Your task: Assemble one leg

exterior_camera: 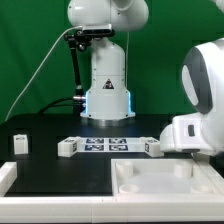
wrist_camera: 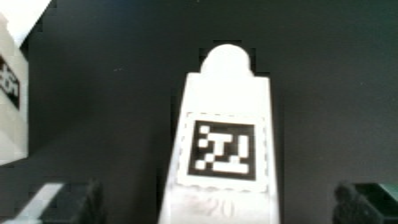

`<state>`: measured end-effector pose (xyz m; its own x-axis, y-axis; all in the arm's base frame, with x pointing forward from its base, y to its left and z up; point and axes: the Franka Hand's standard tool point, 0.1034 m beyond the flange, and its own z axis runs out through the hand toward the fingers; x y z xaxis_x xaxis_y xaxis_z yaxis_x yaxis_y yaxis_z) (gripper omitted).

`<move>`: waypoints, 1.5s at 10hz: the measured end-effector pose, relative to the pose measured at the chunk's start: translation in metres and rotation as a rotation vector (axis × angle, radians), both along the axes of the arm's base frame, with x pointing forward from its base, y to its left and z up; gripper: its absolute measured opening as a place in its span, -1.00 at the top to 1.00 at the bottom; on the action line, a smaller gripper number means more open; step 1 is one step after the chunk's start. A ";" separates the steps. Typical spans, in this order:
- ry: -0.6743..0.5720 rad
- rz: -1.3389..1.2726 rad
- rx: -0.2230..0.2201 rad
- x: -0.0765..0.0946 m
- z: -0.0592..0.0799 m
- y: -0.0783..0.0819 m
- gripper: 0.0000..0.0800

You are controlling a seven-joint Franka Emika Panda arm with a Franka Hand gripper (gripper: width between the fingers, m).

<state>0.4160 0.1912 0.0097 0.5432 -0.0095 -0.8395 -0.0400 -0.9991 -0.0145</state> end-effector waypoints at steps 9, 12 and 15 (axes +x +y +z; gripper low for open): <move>0.002 0.007 0.000 -0.002 0.000 0.003 0.27; 0.011 0.022 0.028 0.004 0.020 -0.004 0.27; 0.020 0.031 0.047 0.019 0.084 -0.024 0.27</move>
Offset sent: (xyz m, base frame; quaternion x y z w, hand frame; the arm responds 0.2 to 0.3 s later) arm 0.0000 0.0000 0.0000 0.0000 0.0000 0.0000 1.0000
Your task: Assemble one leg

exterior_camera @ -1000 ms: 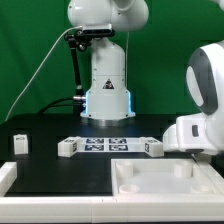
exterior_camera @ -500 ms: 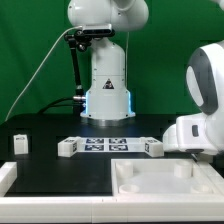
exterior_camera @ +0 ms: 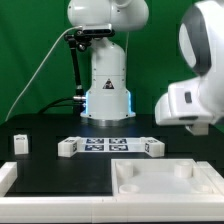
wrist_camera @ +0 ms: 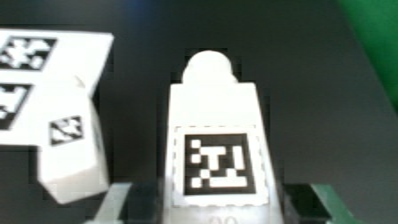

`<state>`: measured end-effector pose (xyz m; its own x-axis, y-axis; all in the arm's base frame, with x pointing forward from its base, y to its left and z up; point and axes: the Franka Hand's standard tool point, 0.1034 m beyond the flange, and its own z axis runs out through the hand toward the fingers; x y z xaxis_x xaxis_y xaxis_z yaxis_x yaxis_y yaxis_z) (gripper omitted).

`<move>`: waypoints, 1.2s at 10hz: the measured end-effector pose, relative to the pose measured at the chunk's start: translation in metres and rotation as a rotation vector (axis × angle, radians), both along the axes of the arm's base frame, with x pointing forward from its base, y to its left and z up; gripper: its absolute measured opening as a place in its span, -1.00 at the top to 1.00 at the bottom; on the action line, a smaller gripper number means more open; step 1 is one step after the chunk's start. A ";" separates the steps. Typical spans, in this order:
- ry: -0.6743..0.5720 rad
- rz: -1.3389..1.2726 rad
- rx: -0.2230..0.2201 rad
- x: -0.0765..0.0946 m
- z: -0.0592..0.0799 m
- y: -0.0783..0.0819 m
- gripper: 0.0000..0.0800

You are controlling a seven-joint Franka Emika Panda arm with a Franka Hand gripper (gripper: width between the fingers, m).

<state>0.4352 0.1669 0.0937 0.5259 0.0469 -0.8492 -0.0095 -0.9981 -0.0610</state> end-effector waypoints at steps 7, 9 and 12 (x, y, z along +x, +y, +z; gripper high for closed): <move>-0.447 -0.020 0.081 0.045 -0.016 -0.007 0.27; -0.595 -0.003 0.096 0.073 0.005 -0.010 0.27; -0.873 -0.028 0.097 0.080 0.001 -0.010 0.27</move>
Offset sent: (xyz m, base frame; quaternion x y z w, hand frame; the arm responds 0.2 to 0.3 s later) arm 0.0000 0.0000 0.0000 0.0000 0.2377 0.0000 0.9713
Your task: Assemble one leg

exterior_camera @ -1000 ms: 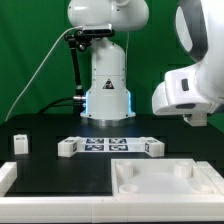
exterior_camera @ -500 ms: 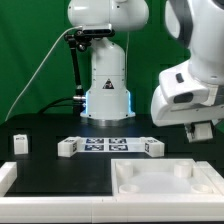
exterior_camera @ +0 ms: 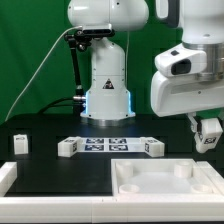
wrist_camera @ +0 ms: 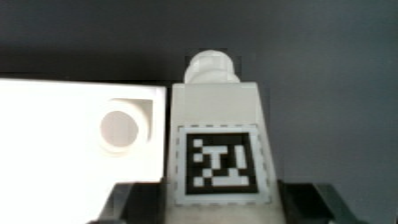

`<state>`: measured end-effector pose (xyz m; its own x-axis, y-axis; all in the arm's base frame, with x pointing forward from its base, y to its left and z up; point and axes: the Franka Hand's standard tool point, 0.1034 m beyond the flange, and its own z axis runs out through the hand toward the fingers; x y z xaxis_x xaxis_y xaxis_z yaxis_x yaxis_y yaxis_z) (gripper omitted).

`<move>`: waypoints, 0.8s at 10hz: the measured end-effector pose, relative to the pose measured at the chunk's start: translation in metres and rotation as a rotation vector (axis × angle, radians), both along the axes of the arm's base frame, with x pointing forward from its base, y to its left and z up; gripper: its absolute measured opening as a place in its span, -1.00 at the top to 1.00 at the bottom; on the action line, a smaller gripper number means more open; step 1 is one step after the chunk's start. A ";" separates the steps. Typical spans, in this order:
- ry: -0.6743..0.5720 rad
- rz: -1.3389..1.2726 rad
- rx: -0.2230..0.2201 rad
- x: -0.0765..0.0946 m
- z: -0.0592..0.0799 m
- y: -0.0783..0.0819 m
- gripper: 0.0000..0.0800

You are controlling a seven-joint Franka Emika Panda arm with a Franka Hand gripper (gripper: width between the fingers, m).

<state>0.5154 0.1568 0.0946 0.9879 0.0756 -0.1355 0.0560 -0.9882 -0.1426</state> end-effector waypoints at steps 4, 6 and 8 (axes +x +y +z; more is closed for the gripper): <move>-0.332 0.048 0.002 0.018 0.036 -0.027 0.27; -0.323 0.050 0.003 0.015 0.029 -0.025 0.27; -0.324 0.052 0.003 0.015 0.027 -0.026 0.27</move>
Offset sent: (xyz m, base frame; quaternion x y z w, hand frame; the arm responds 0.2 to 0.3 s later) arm 0.0285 -0.0266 0.0536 -0.0368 0.1177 -0.0628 0.9904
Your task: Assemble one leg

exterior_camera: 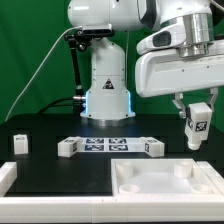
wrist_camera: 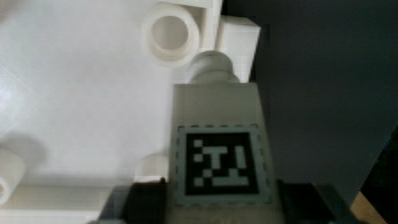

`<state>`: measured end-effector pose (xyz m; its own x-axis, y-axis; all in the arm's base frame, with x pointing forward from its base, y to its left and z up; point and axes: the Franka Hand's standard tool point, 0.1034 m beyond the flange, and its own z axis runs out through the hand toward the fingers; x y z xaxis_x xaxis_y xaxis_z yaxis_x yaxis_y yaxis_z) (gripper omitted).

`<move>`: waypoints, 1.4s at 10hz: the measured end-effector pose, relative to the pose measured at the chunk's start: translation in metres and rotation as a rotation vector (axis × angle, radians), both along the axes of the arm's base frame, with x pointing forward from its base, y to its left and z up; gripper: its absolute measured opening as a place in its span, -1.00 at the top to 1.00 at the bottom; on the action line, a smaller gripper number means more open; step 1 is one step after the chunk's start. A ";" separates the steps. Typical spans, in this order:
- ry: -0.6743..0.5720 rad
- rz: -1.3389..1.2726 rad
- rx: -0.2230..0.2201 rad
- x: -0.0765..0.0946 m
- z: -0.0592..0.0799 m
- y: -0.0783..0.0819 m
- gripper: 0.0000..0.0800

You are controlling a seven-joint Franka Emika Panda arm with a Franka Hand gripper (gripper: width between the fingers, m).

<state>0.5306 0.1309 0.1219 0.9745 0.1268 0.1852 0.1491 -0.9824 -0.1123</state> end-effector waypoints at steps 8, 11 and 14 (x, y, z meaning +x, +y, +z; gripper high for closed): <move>-0.204 0.100 -0.019 0.061 -0.014 -0.021 0.27; -0.285 0.106 -0.027 0.065 -0.023 -0.023 0.27; -0.293 0.106 -0.019 0.090 -0.022 -0.021 0.27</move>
Offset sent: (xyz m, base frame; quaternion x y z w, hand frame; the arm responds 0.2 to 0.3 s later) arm 0.0465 -0.0113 0.0151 -0.0144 0.0317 -0.0725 0.9968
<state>0.6207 0.1100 0.1003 0.8612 0.2314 0.4526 0.2746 -0.9611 -0.0310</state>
